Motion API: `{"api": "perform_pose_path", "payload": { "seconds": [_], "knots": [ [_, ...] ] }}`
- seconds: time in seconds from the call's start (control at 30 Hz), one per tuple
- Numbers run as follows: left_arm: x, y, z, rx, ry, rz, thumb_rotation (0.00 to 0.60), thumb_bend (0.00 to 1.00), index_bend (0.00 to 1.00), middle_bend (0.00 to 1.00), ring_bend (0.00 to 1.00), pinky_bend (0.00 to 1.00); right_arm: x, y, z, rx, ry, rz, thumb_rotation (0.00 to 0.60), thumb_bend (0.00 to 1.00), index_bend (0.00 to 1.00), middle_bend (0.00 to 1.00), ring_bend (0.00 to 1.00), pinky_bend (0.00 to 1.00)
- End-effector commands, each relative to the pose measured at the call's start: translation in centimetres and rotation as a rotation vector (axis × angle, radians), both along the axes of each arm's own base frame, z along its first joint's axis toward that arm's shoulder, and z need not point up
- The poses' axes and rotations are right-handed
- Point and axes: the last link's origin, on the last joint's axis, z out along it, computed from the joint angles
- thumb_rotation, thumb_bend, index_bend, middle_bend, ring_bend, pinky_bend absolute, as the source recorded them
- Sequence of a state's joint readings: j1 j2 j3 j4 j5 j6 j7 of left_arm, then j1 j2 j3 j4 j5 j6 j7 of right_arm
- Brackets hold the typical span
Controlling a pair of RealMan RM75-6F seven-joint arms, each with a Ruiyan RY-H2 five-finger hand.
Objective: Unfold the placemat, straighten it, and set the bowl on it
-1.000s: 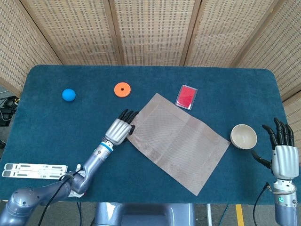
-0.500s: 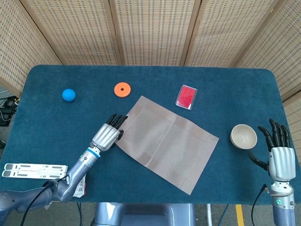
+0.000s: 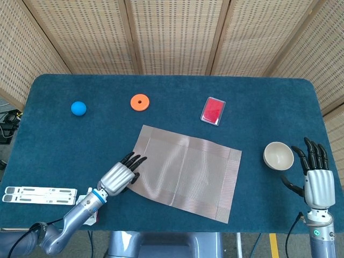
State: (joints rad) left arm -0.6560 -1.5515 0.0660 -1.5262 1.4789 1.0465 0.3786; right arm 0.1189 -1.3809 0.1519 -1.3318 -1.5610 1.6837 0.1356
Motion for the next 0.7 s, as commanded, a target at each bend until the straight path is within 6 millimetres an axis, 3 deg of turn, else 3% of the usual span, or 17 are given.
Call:
{"api": "perform_pose_path", "payload": {
  "seconds": [0.03,0.7],
  "knots": [
    [0.0,-1.3,0.2,-0.045,0.010,-0.016,0.600,0.64,0.60,0.00,0.00,0.00,0.0,0.0,0.0,-0.001,-0.001,0.001,0.600,0.28,0.22,0.00,0.00,0.00],
    [1.7,-4.0,0.2,-0.221,-0.019,-0.043,0.600,0.64,0.61,0.00,0.00,0.00,0.0,0.1,0.3,-0.007,-0.005,0.002,0.600,0.28,0.22,0.00,0.00,0.00]
  ]
}}
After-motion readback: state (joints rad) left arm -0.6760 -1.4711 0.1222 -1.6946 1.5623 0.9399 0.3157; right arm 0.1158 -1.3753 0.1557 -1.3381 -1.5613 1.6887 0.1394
